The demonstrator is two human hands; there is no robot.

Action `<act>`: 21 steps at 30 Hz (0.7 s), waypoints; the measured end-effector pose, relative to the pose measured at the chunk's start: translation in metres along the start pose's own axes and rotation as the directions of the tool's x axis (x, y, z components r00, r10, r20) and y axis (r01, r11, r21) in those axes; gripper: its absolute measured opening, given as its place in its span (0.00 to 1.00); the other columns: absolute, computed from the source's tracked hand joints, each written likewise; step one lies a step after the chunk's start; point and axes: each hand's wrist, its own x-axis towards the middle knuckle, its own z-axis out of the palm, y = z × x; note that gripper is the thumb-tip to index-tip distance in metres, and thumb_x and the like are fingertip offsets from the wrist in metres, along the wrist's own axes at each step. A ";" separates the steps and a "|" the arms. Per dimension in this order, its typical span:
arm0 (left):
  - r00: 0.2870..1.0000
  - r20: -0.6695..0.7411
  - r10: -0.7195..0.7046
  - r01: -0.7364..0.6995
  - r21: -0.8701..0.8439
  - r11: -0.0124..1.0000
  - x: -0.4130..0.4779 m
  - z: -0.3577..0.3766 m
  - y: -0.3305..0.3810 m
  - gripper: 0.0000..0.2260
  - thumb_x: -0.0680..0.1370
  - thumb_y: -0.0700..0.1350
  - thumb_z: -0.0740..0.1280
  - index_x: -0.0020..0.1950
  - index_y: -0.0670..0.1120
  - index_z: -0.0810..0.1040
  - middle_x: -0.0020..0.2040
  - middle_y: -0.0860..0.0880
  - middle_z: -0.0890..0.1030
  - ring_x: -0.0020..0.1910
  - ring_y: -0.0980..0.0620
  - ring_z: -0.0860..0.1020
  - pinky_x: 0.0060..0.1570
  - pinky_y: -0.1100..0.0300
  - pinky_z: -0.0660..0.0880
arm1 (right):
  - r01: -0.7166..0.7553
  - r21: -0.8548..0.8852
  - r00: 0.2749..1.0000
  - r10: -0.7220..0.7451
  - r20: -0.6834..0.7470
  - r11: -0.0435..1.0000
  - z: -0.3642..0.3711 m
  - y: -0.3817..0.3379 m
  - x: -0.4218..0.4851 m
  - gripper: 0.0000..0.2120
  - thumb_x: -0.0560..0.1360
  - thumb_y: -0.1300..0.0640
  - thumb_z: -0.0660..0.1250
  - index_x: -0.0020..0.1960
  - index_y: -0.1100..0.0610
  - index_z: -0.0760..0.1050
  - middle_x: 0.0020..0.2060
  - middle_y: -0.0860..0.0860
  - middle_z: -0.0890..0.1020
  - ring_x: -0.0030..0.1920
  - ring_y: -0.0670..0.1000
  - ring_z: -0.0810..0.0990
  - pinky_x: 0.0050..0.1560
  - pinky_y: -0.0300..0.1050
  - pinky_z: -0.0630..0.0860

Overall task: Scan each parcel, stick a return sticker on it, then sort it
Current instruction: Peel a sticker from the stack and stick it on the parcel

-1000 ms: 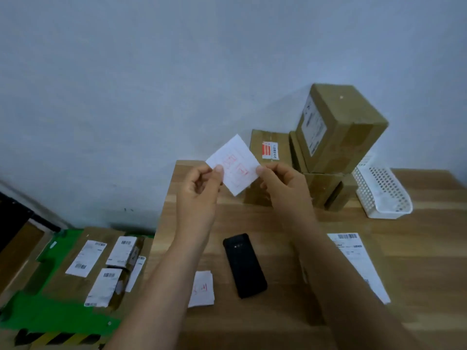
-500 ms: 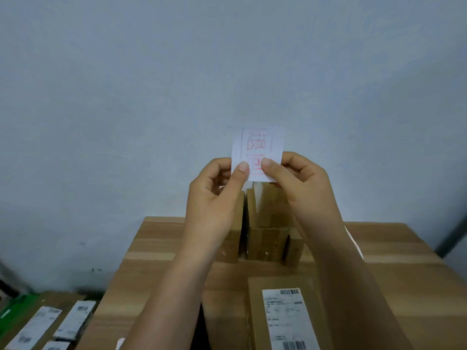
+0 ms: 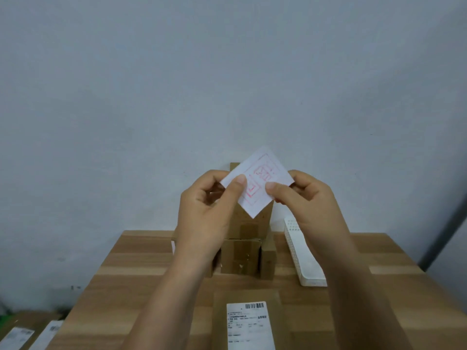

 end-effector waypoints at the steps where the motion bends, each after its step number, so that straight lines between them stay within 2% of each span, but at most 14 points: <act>1: 1.000 0.012 0.000 0.000 0.018 1.000 0.000 0.002 0.000 0.05 0.77 0.44 0.69 0.41 0.47 0.82 0.38 0.52 0.84 0.39 0.57 0.82 0.34 0.68 0.74 | 0.009 0.004 1.000 -0.009 -0.010 1.000 -0.003 0.000 0.001 0.04 0.75 0.57 0.69 0.49 0.54 0.81 0.42 0.46 0.86 0.46 0.45 0.84 0.43 0.35 0.79; 5: 1.000 0.028 -0.004 0.001 0.111 0.994 0.002 0.008 -0.002 0.06 0.75 0.44 0.70 0.39 0.46 0.81 0.35 0.53 0.83 0.37 0.60 0.80 0.29 0.70 0.70 | 0.032 0.019 0.999 -0.032 -0.034 0.999 -0.015 -0.002 0.006 0.03 0.75 0.56 0.69 0.46 0.55 0.81 0.42 0.51 0.85 0.46 0.50 0.83 0.43 0.39 0.80; 8: 1.000 0.016 -0.009 0.008 0.081 0.997 0.004 0.012 0.000 0.04 0.75 0.43 0.70 0.40 0.46 0.82 0.37 0.52 0.84 0.37 0.59 0.81 0.29 0.70 0.71 | 0.012 -0.009 1.000 -0.012 0.004 1.000 -0.017 -0.001 0.007 0.04 0.76 0.57 0.68 0.43 0.54 0.81 0.42 0.52 0.85 0.47 0.55 0.83 0.46 0.48 0.81; 13: 0.999 -0.019 -0.028 0.029 0.059 0.998 0.004 0.016 0.006 0.05 0.76 0.48 0.70 0.44 0.51 0.84 0.39 0.54 0.85 0.39 0.58 0.82 0.31 0.69 0.73 | -0.002 -0.102 0.996 0.011 0.086 0.995 -0.016 -0.001 0.008 0.05 0.76 0.56 0.68 0.42 0.54 0.81 0.39 0.49 0.85 0.44 0.48 0.83 0.44 0.42 0.79; 17: 0.998 -0.033 -0.050 0.053 0.087 0.995 0.005 0.017 0.006 0.02 0.73 0.50 0.72 0.41 0.53 0.84 0.38 0.55 0.84 0.37 0.60 0.81 0.30 0.69 0.74 | 0.005 -0.132 0.993 0.010 0.117 0.991 -0.015 0.001 0.006 0.06 0.75 0.52 0.69 0.41 0.52 0.82 0.38 0.48 0.84 0.44 0.52 0.81 0.44 0.46 0.79; 21: 0.996 -0.025 -0.086 0.088 0.081 0.993 0.004 0.017 0.003 0.03 0.70 0.48 0.75 0.42 0.51 0.84 0.38 0.54 0.84 0.37 0.60 0.81 0.32 0.67 0.75 | 0.007 -0.101 0.992 0.006 0.126 0.995 -0.015 0.004 0.004 0.06 0.74 0.51 0.70 0.43 0.53 0.82 0.40 0.51 0.85 0.45 0.54 0.82 0.48 0.48 0.80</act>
